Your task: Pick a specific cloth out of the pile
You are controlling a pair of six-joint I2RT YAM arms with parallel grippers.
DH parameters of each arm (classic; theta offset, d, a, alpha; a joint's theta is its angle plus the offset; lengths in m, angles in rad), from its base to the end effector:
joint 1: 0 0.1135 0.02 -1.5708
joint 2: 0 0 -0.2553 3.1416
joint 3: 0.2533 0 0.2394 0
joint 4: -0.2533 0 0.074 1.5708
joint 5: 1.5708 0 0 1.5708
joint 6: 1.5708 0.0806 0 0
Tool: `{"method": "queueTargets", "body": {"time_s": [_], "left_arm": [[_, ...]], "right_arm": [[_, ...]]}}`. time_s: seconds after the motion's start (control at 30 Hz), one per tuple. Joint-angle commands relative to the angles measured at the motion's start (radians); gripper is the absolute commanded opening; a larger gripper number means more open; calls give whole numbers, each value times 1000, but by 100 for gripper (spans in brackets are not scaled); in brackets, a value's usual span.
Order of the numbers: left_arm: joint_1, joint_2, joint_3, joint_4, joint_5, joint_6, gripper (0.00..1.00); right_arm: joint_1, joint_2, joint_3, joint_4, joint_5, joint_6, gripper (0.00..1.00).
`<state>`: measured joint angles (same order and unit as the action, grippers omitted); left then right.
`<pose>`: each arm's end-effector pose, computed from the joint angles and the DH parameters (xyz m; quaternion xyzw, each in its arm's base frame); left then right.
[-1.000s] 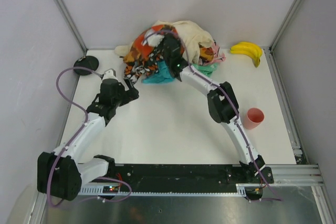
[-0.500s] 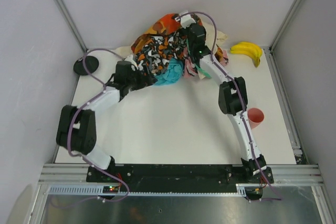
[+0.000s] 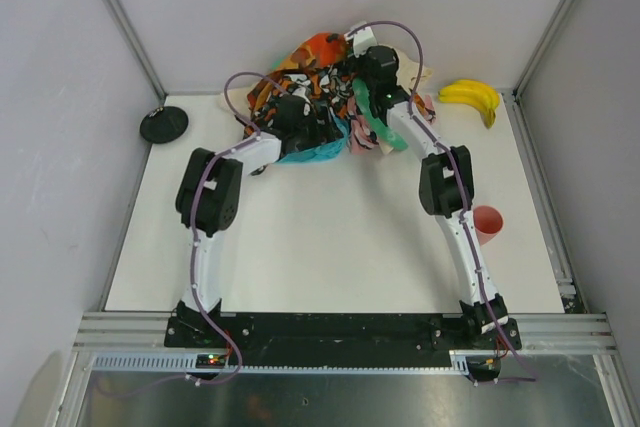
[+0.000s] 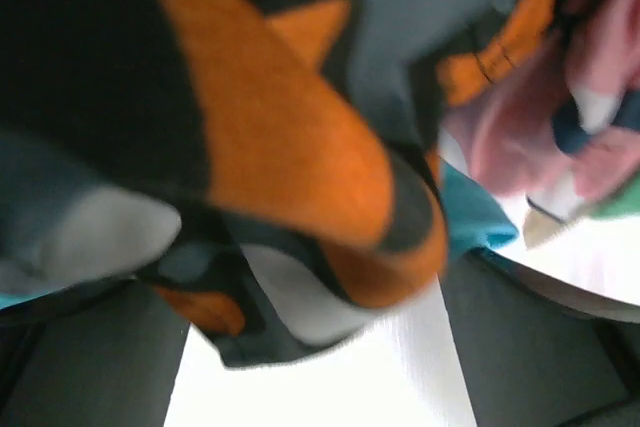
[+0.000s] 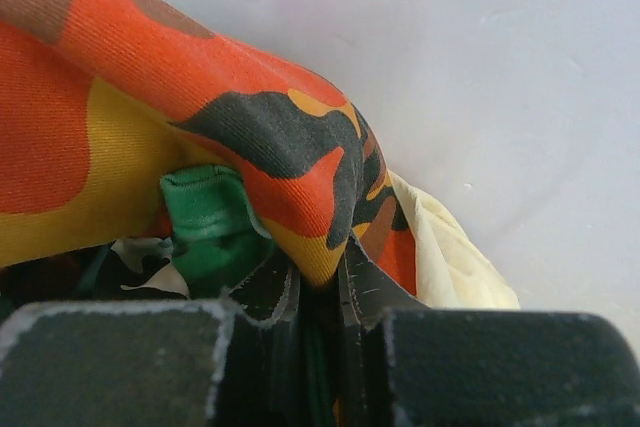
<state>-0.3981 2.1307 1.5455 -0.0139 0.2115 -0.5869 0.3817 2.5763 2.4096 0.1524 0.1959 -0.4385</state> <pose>0.4618 -0.2126 0.1656 -0.0338 0.8801 -0.3018 0.3650 0.5878 0.2190 0.2688 -0.2196 0.6773 -0.0895 0.6964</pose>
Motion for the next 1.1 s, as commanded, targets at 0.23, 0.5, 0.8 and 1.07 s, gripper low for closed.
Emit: {"method": "queueTargets", "body": {"time_s": [0.23,0.5,0.8,1.07], "left_arm": [[-41,163,150,-11,-220,-483,100],[-108,105,67,57,-351,-546,100],[-118,185,109,94,-349,-688,93],[-132,182,117,59,-370,-653,47]], "right_arm": [[-18,32,2,-96,-50,101,0],[-18,14,-29,-92,-51,96,0],[-18,-6,-52,-85,-53,104,0],[-17,-4,-55,-82,-54,128,0]]}}
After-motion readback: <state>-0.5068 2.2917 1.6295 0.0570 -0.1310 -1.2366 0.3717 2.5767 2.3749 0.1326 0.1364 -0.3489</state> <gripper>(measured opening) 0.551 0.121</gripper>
